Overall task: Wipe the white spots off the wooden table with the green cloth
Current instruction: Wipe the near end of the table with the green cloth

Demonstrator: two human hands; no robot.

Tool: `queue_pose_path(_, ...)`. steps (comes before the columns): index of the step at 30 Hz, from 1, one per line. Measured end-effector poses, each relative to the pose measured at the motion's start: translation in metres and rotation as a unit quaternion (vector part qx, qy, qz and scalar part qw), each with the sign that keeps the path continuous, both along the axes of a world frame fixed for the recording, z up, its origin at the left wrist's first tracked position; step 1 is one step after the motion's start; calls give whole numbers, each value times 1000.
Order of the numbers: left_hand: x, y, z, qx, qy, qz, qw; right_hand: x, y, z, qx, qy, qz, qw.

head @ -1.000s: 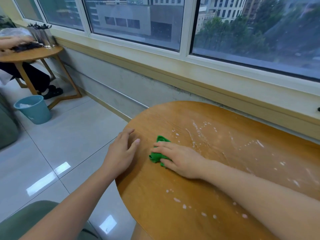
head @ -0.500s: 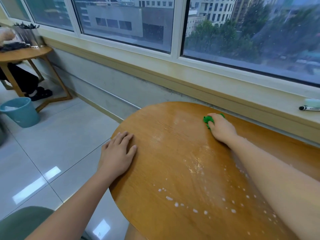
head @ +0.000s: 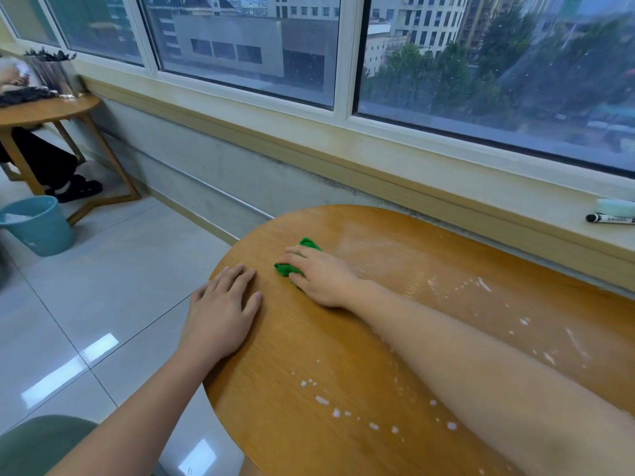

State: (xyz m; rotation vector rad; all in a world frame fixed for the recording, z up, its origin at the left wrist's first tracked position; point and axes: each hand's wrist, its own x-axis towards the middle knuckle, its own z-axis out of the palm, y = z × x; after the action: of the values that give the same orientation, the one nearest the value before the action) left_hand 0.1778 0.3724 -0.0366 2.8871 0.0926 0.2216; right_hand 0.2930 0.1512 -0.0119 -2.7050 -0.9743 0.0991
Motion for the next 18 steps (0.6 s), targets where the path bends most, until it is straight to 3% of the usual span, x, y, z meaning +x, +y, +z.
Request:
queue_pose_path(3,1,1,-4,6,0,0,1000,29,-24,5,23,28,-2,999)
queue_pose_path(12,3,1,-7,16,-10,-2,1000,119,-175,7,34,8,-267,963)
queue_pose_path(18,2,-1,-5,19,-11,0,1000,112,-176,-1,12,-7,-313,950)
